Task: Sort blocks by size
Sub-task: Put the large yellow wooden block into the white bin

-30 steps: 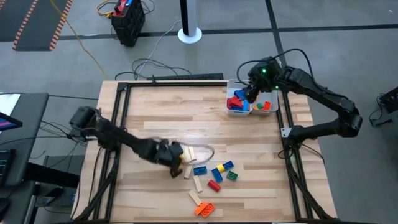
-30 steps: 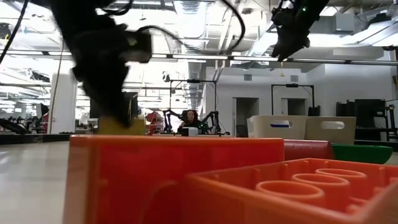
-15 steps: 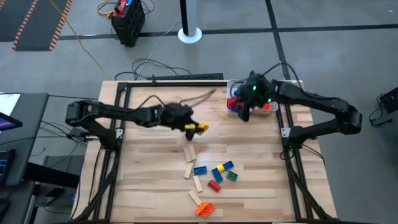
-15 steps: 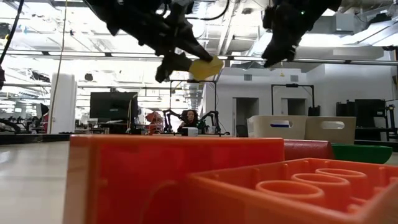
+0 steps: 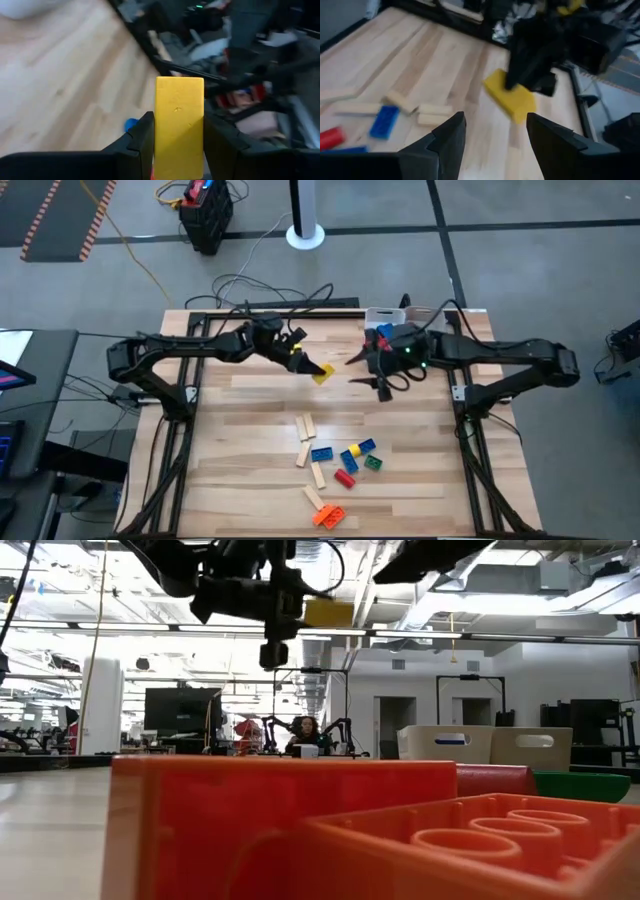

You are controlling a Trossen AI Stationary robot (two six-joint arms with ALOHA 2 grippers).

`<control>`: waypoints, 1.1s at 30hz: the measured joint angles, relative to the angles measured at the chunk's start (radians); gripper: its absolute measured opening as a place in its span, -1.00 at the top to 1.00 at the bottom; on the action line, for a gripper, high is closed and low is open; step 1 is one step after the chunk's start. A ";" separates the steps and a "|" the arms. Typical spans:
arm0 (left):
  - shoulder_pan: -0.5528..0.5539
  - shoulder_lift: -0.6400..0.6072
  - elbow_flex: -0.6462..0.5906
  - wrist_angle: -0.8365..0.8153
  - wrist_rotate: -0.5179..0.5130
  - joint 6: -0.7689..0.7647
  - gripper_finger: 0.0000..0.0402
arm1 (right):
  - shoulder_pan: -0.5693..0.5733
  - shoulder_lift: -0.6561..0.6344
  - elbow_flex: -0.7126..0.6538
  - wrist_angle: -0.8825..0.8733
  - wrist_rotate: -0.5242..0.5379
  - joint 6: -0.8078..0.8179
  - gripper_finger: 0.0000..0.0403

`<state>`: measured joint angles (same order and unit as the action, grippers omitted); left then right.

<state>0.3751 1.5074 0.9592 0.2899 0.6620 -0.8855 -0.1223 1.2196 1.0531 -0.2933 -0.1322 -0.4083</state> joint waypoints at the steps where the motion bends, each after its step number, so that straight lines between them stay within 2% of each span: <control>1: 0.002 0.000 0.000 0.026 0.024 -0.011 0.39 | -0.002 0.012 0.000 0.017 0.001 -0.001 -0.18; 6: 0.002 -0.001 0.001 0.066 0.090 -0.044 0.39 | -0.003 0.085 0.003 0.130 -0.019 0.004 -0.27; 15: -0.012 0.000 0.002 0.067 0.124 -0.048 0.39 | 0.026 0.196 0.108 0.135 -0.024 -0.038 -0.30; 23: -0.034 0.000 0.031 0.066 0.128 -0.031 0.37 | 0.055 0.245 0.138 0.151 -0.026 -0.077 -0.28; 28: -0.046 0.000 0.034 0.068 0.120 -0.019 0.33 | 0.064 0.257 0.139 0.174 -0.026 -0.098 -0.16; 33: -0.052 0.000 0.034 0.072 0.108 -0.016 0.32 | 0.064 0.259 0.139 0.156 -0.031 -0.088 0.15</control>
<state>0.3229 1.5078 0.9928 0.3615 0.7698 -0.9015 -0.0582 1.4788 1.1919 -0.1375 -0.1637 -0.4963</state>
